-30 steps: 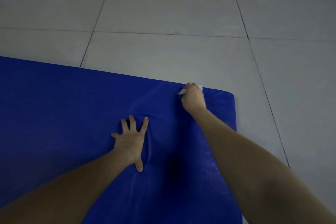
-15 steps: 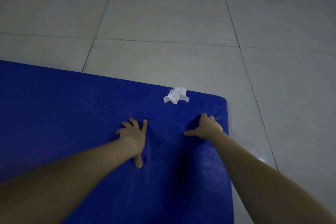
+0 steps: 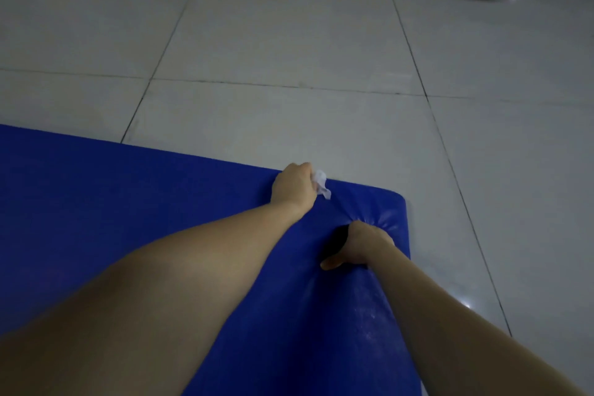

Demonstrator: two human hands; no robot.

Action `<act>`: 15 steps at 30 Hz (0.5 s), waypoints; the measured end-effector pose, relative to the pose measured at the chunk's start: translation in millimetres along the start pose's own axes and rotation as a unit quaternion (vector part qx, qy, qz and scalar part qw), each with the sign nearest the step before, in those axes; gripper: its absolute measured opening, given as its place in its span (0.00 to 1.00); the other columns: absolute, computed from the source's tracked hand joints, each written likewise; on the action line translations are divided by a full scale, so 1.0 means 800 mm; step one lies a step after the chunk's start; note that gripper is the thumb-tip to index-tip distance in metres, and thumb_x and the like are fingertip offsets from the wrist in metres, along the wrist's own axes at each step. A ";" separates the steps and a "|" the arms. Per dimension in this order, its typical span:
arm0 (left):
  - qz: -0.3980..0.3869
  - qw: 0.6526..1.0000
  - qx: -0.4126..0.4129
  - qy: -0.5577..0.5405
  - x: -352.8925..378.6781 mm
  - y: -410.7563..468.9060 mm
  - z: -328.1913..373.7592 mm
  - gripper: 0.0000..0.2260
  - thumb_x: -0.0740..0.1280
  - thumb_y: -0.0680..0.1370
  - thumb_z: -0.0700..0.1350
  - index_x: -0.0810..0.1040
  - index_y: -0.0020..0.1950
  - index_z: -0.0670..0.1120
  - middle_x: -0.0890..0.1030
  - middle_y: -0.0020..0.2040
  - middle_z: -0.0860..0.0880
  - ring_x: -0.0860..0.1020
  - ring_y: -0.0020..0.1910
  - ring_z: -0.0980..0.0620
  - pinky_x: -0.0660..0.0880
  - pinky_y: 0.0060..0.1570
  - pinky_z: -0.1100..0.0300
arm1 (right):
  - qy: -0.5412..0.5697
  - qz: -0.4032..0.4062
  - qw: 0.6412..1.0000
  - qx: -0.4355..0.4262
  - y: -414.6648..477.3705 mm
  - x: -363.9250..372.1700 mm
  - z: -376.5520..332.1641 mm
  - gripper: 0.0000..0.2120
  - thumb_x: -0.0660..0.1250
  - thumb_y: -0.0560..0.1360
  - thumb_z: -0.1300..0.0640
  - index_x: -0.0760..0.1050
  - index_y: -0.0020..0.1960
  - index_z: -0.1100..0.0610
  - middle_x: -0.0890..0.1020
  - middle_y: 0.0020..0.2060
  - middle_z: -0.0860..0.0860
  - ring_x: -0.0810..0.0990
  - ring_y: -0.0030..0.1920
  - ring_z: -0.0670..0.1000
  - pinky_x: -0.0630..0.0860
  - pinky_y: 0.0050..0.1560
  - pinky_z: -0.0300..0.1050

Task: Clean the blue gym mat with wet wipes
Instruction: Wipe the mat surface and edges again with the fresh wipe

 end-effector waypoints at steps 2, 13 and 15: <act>0.002 0.998 0.055 0.019 0.004 -0.002 0.000 0.06 0.63 0.83 0.41 0.73 0.46 0.46 0.77 0.50 0.45 0.78 0.46 0.46 0.71 0.39 0.56 | 0.003 -0.016 1.000 0.003 -0.005 -0.002 -0.003 0.44 0.80 0.58 0.31 0.72 0.64 0.54 0.80 0.52 0.52 0.81 0.54 0.56 0.78 0.61 0.54; 0.087 0.989 -0.028 0.117 -0.100 0.010 -0.176 0.04 0.64 0.80 0.36 0.79 0.50 0.39 0.78 0.48 0.42 0.79 0.45 0.42 0.77 0.40 0.48 | 0.016 -0.014 1.000 -0.007 -0.011 -0.010 -0.008 0.41 0.81 0.57 0.33 0.64 0.56 0.53 0.77 0.50 0.52 0.82 0.54 0.57 0.79 0.60 0.55; 0.101 0.990 -0.084 0.054 -0.101 0.009 -0.187 0.05 0.64 0.81 0.39 0.78 0.48 0.39 0.79 0.46 0.44 0.79 0.43 0.45 0.77 0.39 0.51 | 0.016 -0.006 1.000 -0.009 -0.012 -0.011 -0.008 0.42 0.81 0.57 0.33 0.64 0.56 0.53 0.77 0.51 0.52 0.82 0.54 0.57 0.79 0.60 0.55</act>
Point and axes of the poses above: each hand's wrist, its own y-axis towards the middle knuckle, its own x-axis out of the palm, z = x × y, the point moved 7 cm from there along y, towards the middle knuckle
